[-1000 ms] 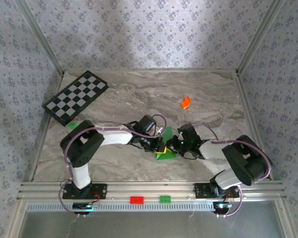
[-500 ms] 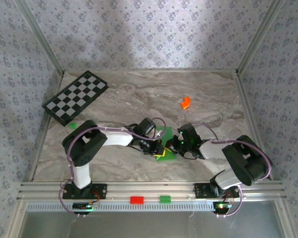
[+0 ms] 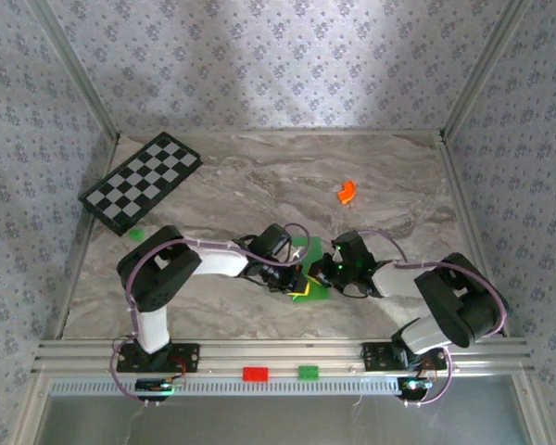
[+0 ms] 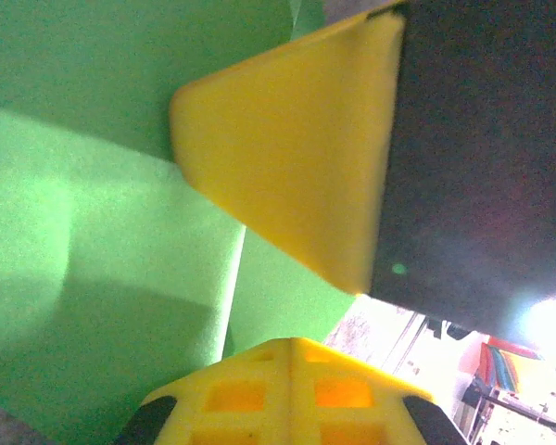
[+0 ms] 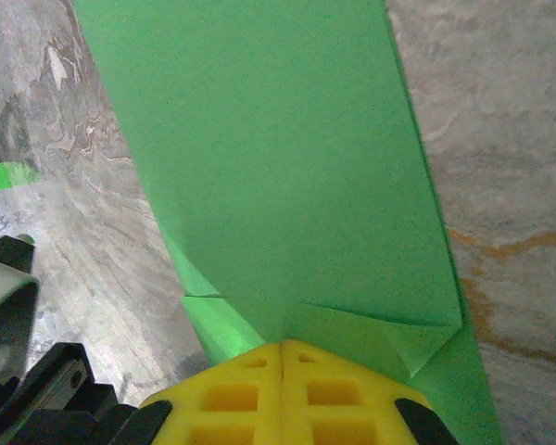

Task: Fold a paper plane with a square sheet of paper (pick it up from the middle)

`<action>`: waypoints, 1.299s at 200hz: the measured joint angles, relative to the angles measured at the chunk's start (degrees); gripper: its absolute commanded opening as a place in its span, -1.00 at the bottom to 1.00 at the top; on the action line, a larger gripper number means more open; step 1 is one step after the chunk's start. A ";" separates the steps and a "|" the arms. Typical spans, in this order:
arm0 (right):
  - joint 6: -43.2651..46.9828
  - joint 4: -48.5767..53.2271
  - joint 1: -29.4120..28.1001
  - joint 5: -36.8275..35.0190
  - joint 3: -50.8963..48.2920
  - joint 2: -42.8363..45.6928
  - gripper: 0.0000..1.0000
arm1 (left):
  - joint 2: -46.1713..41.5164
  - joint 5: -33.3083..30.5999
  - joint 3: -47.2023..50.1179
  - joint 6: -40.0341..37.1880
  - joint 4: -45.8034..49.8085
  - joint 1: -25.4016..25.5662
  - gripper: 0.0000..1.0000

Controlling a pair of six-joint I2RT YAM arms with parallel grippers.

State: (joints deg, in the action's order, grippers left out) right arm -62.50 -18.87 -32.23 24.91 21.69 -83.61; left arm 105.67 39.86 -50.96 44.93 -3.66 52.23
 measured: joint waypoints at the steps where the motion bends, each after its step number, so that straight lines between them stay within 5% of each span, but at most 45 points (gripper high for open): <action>1: 0.00 0.00 0.00 0.00 0.00 0.00 -1.00 | 0.00 -0.02 0.07 0.02 -0.02 0.04 -0.93; 140: 0.96 1.55 0.17 0.04 0.33 0.39 -1.00 | -5.49 -0.46 1.66 1.66 -2.51 -0.59 -0.89; 260: 1.07 1.75 0.22 0.15 0.37 0.39 -1.00 | -1.60 1.46 -0.17 0.98 -2.47 -1.33 -0.87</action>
State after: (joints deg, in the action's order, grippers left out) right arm -61.43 -17.12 -32.01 25.06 22.06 -83.22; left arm 104.07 41.32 -51.13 45.91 -6.13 50.89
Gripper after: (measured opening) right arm 0.049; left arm 0.065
